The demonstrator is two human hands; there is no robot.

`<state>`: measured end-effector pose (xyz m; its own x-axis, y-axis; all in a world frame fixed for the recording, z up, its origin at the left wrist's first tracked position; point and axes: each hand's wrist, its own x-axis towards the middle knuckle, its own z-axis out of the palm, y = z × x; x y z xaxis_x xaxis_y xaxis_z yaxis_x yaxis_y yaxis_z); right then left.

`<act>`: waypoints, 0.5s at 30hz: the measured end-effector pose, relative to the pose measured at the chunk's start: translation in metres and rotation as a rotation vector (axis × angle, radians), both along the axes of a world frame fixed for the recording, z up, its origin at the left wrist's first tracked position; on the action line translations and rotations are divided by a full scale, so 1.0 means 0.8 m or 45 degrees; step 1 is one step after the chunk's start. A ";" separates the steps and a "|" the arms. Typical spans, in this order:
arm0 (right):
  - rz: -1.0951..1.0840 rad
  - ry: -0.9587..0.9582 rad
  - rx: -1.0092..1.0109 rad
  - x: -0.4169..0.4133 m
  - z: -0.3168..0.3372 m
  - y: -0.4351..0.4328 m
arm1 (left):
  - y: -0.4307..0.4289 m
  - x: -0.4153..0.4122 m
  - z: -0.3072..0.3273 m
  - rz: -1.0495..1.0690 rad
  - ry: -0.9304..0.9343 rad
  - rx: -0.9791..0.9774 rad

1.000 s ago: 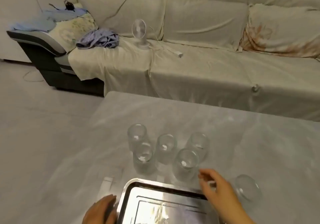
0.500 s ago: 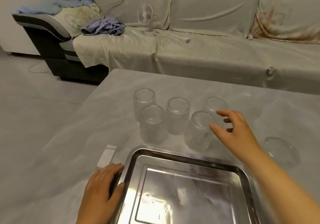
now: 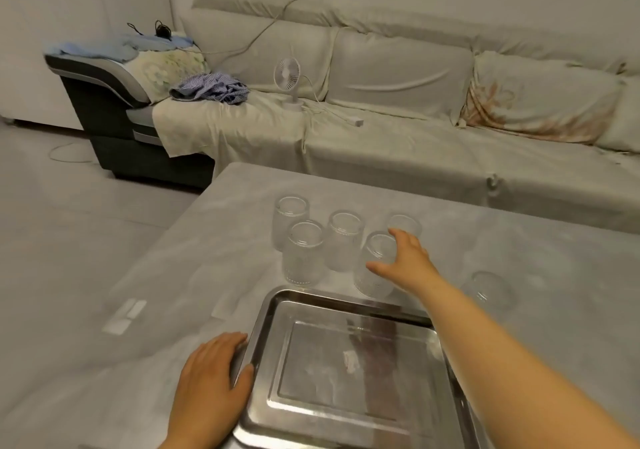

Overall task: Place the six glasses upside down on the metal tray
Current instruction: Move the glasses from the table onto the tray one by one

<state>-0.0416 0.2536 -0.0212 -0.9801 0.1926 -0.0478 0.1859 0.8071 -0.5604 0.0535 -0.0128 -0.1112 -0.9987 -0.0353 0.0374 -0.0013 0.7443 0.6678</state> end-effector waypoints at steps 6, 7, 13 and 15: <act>-0.036 -0.007 0.076 -0.026 -0.007 -0.012 | 0.002 -0.010 -0.011 -0.033 -0.057 -0.094; -0.048 0.003 0.089 -0.029 -0.009 -0.013 | 0.002 -0.010 -0.012 -0.040 -0.043 -0.094; -0.080 0.000 0.216 -0.036 -0.025 -0.016 | -0.001 -0.009 -0.015 -0.046 -0.004 -0.090; -0.087 -0.027 0.242 -0.040 -0.026 -0.016 | -0.001 -0.010 -0.016 -0.051 0.000 -0.086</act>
